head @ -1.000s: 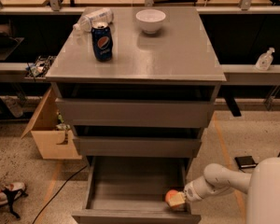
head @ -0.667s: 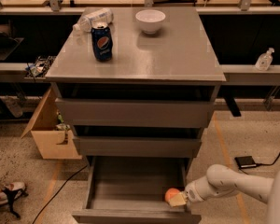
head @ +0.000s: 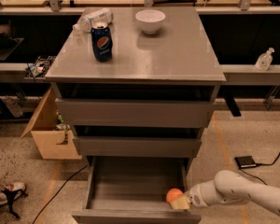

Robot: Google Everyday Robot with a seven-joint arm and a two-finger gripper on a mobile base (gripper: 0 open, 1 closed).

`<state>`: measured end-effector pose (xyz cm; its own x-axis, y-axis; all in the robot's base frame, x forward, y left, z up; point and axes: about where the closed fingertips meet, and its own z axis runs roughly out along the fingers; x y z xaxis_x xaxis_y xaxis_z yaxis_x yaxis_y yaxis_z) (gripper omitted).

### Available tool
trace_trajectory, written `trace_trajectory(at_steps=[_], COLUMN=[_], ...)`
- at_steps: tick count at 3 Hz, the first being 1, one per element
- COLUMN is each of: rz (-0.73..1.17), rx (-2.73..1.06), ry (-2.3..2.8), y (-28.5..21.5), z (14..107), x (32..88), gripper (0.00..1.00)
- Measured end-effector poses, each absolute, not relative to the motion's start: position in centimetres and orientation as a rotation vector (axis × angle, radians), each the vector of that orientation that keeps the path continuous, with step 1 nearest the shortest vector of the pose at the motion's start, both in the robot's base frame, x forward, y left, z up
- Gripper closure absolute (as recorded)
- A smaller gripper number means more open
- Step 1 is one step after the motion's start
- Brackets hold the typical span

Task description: Pick orange from bottom drawer and place on counter

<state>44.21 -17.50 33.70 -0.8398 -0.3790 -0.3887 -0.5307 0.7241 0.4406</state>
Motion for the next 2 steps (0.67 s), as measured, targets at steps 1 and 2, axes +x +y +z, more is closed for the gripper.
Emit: trace_trajectory(at_steps=[1,2], rz=[0.775,0.724], rx=[-0.753,-0.816], ry=[2.590,2.458], y=[-16.9,-16.1], z=[35.7,39.8], x=[44.7,44.2], gripper=[1.00,1.00])
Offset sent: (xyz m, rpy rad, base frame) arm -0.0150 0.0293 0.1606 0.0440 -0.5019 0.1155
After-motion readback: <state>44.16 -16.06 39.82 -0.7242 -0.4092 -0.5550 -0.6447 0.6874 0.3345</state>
